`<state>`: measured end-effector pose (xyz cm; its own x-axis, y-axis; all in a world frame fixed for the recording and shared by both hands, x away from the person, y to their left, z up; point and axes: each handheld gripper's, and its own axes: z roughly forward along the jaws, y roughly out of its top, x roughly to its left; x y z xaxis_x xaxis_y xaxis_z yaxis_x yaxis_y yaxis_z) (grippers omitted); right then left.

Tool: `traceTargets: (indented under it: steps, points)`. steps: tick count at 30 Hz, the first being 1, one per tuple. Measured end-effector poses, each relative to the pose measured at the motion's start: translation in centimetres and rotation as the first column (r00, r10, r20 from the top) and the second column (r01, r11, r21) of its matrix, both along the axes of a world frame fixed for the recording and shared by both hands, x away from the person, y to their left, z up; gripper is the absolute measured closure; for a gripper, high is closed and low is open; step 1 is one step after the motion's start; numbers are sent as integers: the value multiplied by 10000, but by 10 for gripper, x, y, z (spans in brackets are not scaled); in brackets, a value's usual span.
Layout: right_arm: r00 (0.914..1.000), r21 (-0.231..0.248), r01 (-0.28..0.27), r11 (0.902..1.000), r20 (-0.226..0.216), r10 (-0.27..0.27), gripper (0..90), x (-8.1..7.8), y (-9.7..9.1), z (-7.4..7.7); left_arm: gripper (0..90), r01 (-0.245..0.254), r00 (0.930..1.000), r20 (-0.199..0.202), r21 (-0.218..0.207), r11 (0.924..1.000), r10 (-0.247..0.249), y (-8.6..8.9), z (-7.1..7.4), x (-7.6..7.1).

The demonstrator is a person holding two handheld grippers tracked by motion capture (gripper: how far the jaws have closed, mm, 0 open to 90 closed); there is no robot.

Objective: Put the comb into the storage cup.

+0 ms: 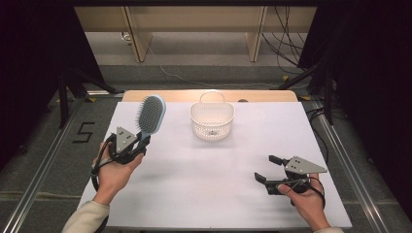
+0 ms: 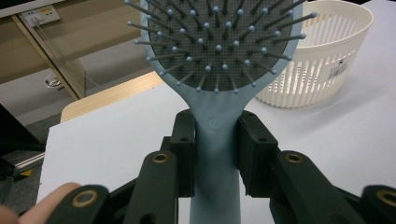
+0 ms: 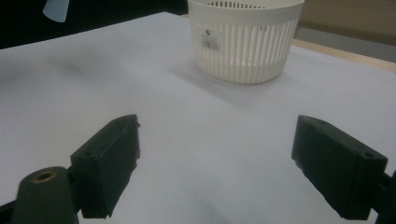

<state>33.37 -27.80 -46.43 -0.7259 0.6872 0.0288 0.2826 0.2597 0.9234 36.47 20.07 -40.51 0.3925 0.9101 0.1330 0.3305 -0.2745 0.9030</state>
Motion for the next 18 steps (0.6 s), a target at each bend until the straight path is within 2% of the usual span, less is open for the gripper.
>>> traceTargets:
  steps: [18]
  points:
    - [10000, -8, -6, 10000, -18, 6, 159, 0, 0, 0, 700, 53, 10000, 16, -31, 10000, -53, -5, 2, 4]
